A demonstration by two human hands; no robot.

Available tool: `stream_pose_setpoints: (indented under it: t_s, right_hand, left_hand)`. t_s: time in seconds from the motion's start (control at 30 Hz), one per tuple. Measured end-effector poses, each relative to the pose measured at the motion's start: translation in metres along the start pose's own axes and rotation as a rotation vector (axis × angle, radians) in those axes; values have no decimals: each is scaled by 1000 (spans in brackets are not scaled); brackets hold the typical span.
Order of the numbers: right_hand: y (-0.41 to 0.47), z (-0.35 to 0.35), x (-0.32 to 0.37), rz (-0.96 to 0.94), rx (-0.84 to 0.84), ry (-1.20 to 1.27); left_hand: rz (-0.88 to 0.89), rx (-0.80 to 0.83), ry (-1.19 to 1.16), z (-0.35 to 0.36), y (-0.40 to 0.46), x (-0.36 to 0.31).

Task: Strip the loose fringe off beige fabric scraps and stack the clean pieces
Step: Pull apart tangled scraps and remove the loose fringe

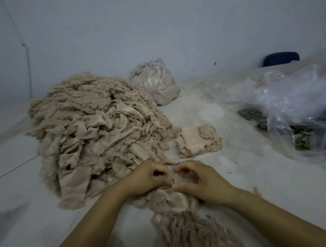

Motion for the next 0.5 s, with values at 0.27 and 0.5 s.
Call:
stream_pose_setpoints:
  t_s: [0.27, 0.5]
  right_hand:
    - [13, -23, -43, 136, -176, 393]
    - [20, -15, -25, 76, -93, 730]
  left_hand:
    - [-116, -533, -1, -60, -27, 38]
    - [-86, -232, -56, -15, 10, 17]
Point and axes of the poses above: each hand's wrist, its own y-axis towards the middle knuckle, its own z-axis out of the palm, x = y × z, the point moved 8 cm from there along y, towards the middle knuckle, and after that the axes turned 5 degrees about z, right-handed, at the moved point
